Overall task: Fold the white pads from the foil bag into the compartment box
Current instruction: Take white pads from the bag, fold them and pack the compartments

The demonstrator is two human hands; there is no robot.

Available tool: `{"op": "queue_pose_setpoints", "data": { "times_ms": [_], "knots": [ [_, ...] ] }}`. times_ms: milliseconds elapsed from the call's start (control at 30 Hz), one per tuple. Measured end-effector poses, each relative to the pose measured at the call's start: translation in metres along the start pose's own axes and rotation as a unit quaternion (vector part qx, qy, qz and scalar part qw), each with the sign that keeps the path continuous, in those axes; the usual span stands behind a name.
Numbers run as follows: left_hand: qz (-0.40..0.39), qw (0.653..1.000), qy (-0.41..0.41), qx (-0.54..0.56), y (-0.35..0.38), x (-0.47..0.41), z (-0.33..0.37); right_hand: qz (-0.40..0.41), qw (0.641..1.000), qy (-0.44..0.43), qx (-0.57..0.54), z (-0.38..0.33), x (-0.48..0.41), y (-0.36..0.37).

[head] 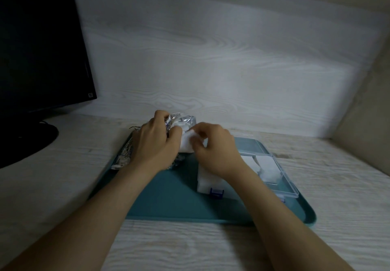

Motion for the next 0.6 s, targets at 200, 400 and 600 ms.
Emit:
{"op": "queue_pose_setpoints", "data": {
  "times_ms": [200,400,600],
  "knots": [
    [0.015,1.0,0.011,-0.017,0.005,-0.002,-0.002,0.106,0.982,0.03,-0.156,0.012,0.001,-0.034],
    [0.034,0.994,0.098,-0.014,0.008,0.0,0.011,0.094,0.948,0.048,-0.299,0.016,0.007,-0.049],
    [0.128,0.963,0.235,0.031,-0.012,0.011,0.047,0.064,0.93,0.046,-0.358,0.019,0.006,-0.05]
  ]
}}
Point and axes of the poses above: each hand's wrist, its own x-axis away from the middle knuckle, its own y-axis out of the palm, z = x × y, the point moved 7 cm from there along -x, towards the middle knuckle, and after that the axes turned 6 degrees about -x, right-handed, at the moved point
